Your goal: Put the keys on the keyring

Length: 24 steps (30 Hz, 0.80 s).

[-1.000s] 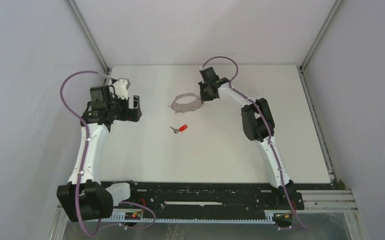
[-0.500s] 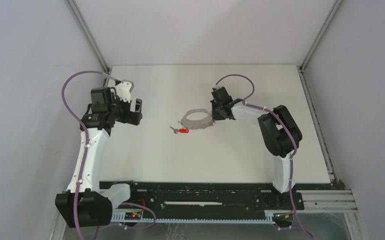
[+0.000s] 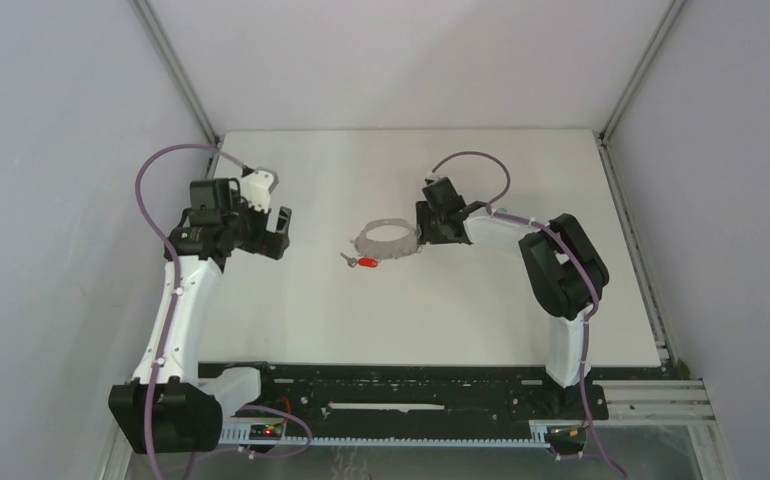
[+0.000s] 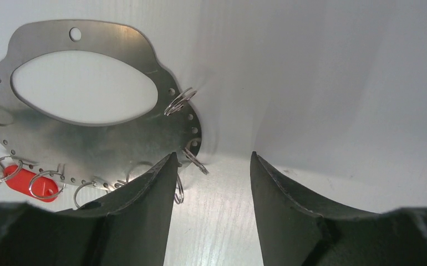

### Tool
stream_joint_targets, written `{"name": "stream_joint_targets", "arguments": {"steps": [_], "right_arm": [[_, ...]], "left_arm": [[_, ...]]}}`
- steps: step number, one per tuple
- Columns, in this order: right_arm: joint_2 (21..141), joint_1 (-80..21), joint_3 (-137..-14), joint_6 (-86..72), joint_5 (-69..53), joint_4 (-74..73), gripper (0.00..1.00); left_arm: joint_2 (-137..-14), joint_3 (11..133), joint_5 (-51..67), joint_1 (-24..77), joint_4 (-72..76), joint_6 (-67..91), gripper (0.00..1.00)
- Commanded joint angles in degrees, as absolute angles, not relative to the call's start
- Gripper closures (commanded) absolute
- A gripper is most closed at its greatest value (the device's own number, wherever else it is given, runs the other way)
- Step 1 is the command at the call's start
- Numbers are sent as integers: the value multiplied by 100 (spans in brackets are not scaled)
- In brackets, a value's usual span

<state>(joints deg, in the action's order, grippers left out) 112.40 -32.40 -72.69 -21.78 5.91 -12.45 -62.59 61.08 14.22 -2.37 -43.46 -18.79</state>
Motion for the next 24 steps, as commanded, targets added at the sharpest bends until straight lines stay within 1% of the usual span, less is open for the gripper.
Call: {"name": "stream_joint_targets", "arguments": {"steps": [1, 7, 12, 24], "right_arm": [[11085, -3249, -7526, -2044, 383, -1235, 40], [11170, -3208, -7775, -1731, 58, -1165, 38], [11414, -2923, -8123, -1698, -375, -1377, 38], [11864, -2978, -8608, -1828, -396, -1849, 40]], "left_arm": [[-6149, 6101, 1538, -199, -4393, -2051, 0], [-6137, 6121, 1544, -203, -4421, -2057, 0], [-6152, 6143, 1521, -202, -4420, -2057, 0], [-6161, 6163, 1486, -201, -4421, -2064, 0]]}}
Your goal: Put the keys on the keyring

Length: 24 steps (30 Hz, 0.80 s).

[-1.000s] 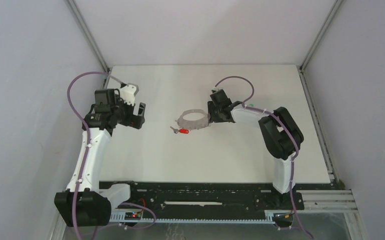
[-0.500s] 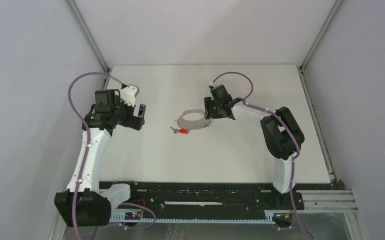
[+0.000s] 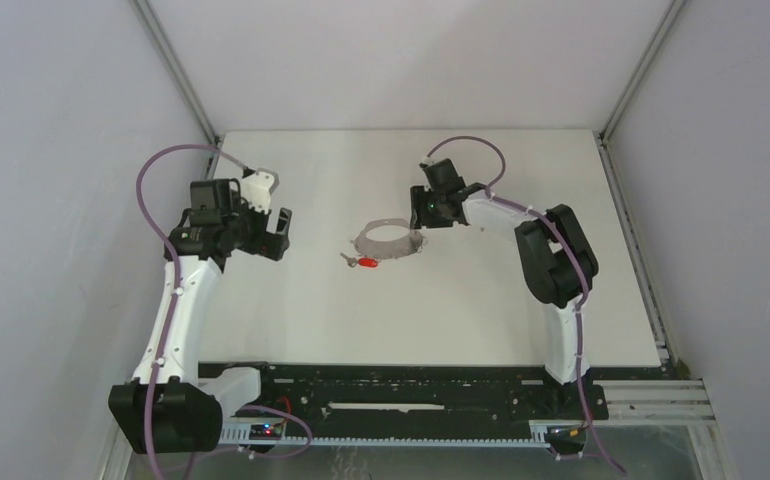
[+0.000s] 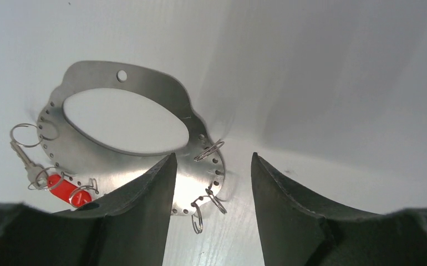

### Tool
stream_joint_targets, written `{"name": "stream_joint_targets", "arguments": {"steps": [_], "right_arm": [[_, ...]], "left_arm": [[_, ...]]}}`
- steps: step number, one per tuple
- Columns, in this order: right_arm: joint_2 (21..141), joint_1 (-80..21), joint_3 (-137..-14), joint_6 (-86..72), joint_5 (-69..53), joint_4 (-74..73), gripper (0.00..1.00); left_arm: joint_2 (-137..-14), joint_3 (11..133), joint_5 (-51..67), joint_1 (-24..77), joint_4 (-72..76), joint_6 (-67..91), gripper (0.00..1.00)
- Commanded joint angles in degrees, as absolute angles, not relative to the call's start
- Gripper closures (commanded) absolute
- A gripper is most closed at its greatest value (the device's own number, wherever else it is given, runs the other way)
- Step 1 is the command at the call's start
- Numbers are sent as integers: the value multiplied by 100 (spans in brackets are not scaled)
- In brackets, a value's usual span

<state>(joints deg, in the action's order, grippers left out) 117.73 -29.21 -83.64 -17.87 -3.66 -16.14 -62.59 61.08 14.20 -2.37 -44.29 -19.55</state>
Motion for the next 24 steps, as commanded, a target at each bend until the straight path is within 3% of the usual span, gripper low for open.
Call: {"name": "stream_joint_targets", "arguments": {"steps": [1, 24], "right_arm": [[11873, -2991, -8605, -1880, -378, -1850, 40], [12392, -3045, -9007, -2327, -201, -1714, 61]], "left_arm": [[-6157, 6158, 1484, -193, -4421, -2061, 0], [-6117, 6096, 1362, -201, -4397, -2068, 1]]}}
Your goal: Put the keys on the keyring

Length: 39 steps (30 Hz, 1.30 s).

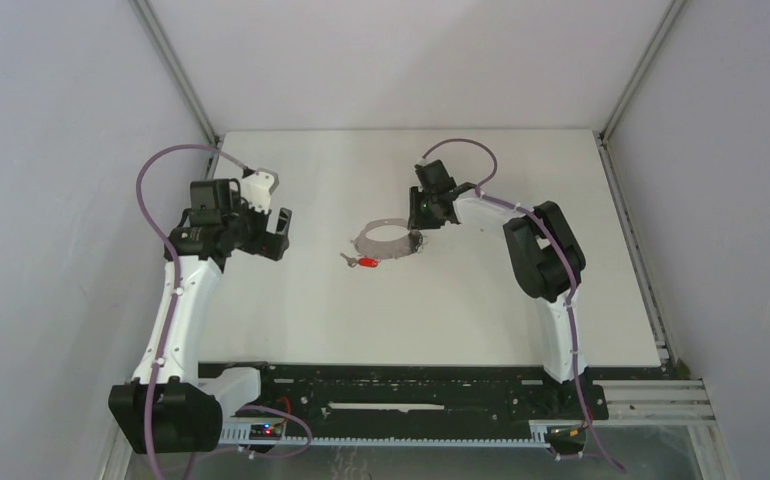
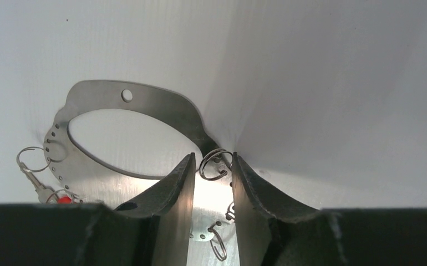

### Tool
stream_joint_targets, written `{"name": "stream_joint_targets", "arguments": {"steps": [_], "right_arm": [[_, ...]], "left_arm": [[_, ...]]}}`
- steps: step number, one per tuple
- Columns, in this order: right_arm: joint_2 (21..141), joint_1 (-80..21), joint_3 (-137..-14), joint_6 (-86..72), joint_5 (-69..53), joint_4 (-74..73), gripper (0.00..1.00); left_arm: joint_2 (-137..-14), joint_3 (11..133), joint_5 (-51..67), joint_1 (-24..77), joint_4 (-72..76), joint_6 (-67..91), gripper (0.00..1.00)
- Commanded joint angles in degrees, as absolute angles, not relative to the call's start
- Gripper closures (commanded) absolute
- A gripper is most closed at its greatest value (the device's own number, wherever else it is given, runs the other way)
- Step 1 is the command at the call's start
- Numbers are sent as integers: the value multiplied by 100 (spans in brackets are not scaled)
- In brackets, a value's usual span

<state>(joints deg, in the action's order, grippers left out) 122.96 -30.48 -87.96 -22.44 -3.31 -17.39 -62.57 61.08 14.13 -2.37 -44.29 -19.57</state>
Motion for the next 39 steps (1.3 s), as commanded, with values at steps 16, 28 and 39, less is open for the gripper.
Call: {"name": "stream_joint_targets", "arguments": {"steps": [16, 28, 39], "right_arm": [[12074, -3179, -8911, -2029, 305, -1706, 100], [10998, -3426, -8196, -1675, 134, -983, 100], [9600, -3648, -7927, -825, -2037, -532, 100]], "left_arm": [[-6165, 6051, 1337, -197, -4355, -2030, 4], [-6213, 6154, 1870, -166, -4316, -1926, 0], [-6449, 6982, 2569, 968, -4306, -2641, 0]]}}
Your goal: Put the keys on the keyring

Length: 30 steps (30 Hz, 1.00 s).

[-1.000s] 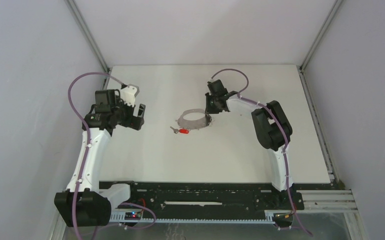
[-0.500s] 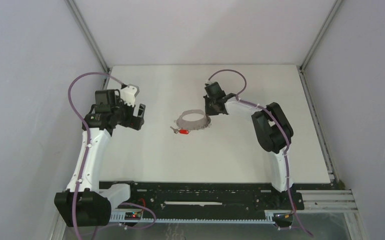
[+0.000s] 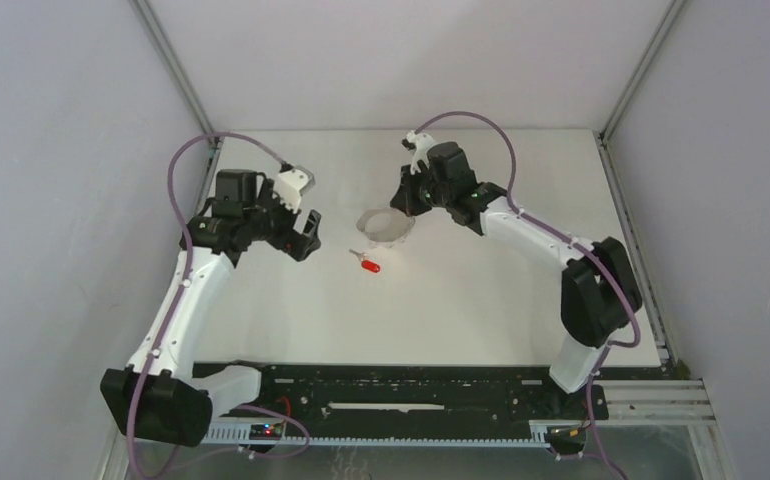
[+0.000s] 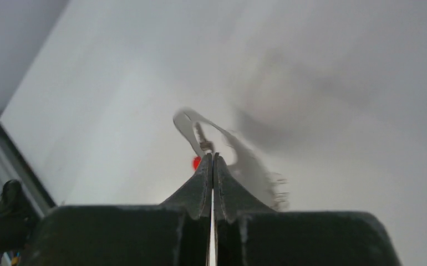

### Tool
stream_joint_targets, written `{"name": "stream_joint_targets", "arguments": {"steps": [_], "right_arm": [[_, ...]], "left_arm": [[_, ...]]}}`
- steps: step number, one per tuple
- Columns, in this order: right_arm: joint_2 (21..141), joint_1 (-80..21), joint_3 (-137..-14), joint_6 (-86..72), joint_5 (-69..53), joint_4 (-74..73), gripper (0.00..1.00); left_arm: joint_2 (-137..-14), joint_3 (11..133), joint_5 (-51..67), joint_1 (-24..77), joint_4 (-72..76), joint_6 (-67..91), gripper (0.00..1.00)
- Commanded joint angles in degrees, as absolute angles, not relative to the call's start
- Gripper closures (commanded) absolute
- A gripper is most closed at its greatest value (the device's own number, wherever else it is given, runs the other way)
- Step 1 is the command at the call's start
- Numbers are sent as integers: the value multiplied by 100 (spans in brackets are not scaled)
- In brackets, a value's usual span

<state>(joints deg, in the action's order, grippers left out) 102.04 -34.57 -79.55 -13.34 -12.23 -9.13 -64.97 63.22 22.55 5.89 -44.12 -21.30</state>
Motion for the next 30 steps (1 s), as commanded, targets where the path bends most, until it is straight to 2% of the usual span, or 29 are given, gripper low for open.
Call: {"name": "stream_joint_targets", "arguments": {"steps": [1, 9, 17, 23, 30], "right_arm": [[9478, -3693, -7908, -739, -2104, -528, 100], [8609, -3991, -7909, -441, -2562, -901, 100], [7835, -4631, -7905, -518, -3055, -1375, 100], [7455, -5338, -7902, -449, -2424, -1581, 100], [7148, -5980, -7905, -255, -1458, -1671, 100]], "left_arm": [[-6454, 7073, 2528, 1101, -4337, -2744, 0], [-6679, 7903, 2872, 1643, -4857, -2785, 0], [-5654, 7365, 3573, 2060, -4936, -2610, 0], [-5329, 7338, 3821, 2293, -4755, -1707, 0], [-4979, 7020, 4950, 2296, -4949, -724, 0]]}}
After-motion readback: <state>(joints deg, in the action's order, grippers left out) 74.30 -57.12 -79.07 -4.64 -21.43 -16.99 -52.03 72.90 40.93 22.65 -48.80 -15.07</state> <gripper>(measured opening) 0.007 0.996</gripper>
